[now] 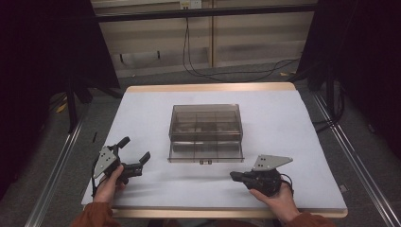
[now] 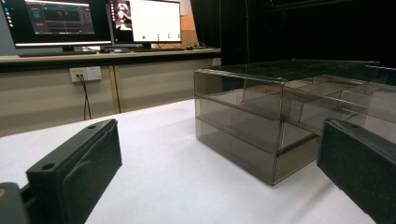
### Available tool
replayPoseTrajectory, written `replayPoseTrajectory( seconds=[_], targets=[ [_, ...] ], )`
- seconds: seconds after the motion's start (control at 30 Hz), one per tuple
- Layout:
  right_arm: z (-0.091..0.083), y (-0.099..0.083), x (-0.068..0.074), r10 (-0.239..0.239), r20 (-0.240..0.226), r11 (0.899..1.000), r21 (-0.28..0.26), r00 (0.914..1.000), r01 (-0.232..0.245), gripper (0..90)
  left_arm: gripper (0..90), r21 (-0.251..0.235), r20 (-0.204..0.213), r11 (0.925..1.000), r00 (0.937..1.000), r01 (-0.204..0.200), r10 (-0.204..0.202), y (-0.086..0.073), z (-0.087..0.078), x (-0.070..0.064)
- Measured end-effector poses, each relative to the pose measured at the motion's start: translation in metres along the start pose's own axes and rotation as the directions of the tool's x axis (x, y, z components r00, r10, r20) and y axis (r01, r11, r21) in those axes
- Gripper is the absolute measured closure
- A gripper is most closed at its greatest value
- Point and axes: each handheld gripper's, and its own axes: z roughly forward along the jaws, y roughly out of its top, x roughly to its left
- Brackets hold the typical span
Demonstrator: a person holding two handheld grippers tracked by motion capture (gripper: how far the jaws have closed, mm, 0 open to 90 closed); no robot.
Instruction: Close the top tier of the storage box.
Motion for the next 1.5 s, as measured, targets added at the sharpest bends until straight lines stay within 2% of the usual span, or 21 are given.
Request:
replayPoseTrajectory(
  seconds=[0.2,0.23,0.3,0.4,0.43,0.47,0.6,0.8,0.87,0.93,1.0,1.5],
  targets=[
    [0.007,0.003,0.004,-0.002,-0.016,1.000,0.000,0.9999,0.002,90.0,0.0,-0.006,-0.002,1.0000,1.0000,0.008,-0.008,0.000,0.000,-0.001],
    [0.008,0.004,0.005,-0.006,-0.020,1.000,0.000,0.9998,0.006,90.0,0.0,0.002,0.001,1.0000,1.0000,-0.004,0.004,0.000,0.000,0.000],
    [0.011,0.005,0.007,-0.009,-0.028,1.000,0.003,0.9996,0.009,90.0,0.0,-0.006,-0.003,0.9999,1.0000,0.008,-0.008,0.000,0.000,-0.001],
    [0.016,0.008,0.010,-0.017,-0.040,1.000,0.003,0.9991,0.017,90.0,0.0,0.001,-0.001,1.0000,1.0000,-0.006,0.006,0.000,0.000,0.000],
    [0.018,0.009,0.011,-0.022,-0.045,1.000,0.001,0.9987,0.022,90.0,0.0,-0.005,-0.003,1.0000,1.0000,0.008,-0.008,0.000,0.000,-0.001],
    [0.021,0.011,0.013,-0.025,-0.048,1.000,0.003,0.9985,0.025,90.0,0.0,0.003,0.002,1.0000,1.0000,-0.003,0.003,0.000,0.000,0.000],
    [0.027,0.013,0.015,-0.025,-0.065,1.000,0.005,0.9976,0.025,90.0,0.0,0.004,0.001,1.0000,1.0000,-0.003,0.003,0.000,0.000,0.000],
    [0.033,0.016,0.018,-0.043,-0.062,0.999,0.004,0.9972,0.044,90.0,0.0,-0.004,0.000,1.0000,1.0000,0.004,-0.004,0.000,0.000,0.000],
    [0.034,0.018,0.019,-0.047,-0.066,0.999,0.002,0.9967,0.048,90.0,0.0,0.002,0.001,1.0000,1.0000,-0.008,0.008,0.000,0.000,0.000],
    [0.035,0.020,0.019,-0.050,-0.066,0.999,-0.002,0.9966,0.050,90.0,0.0,-0.007,-0.001,1.0000,1.0000,0.006,-0.006,0.000,0.000,-0.001],
    [0.037,0.022,0.020,-0.052,-0.070,0.999,-0.003,0.9962,0.052,90.0,0.0,0.001,0.002,1.0000,1.0000,-0.004,0.004,0.000,0.000,0.000],
    [0.048,0.035,0.022,-0.075,-0.079,0.997,-0.020,0.9940,0.074,90.0,0.0,0.001,0.001,1.0000,1.0000,-0.004,0.004,0.000,0.000,0.000]
  ],
)
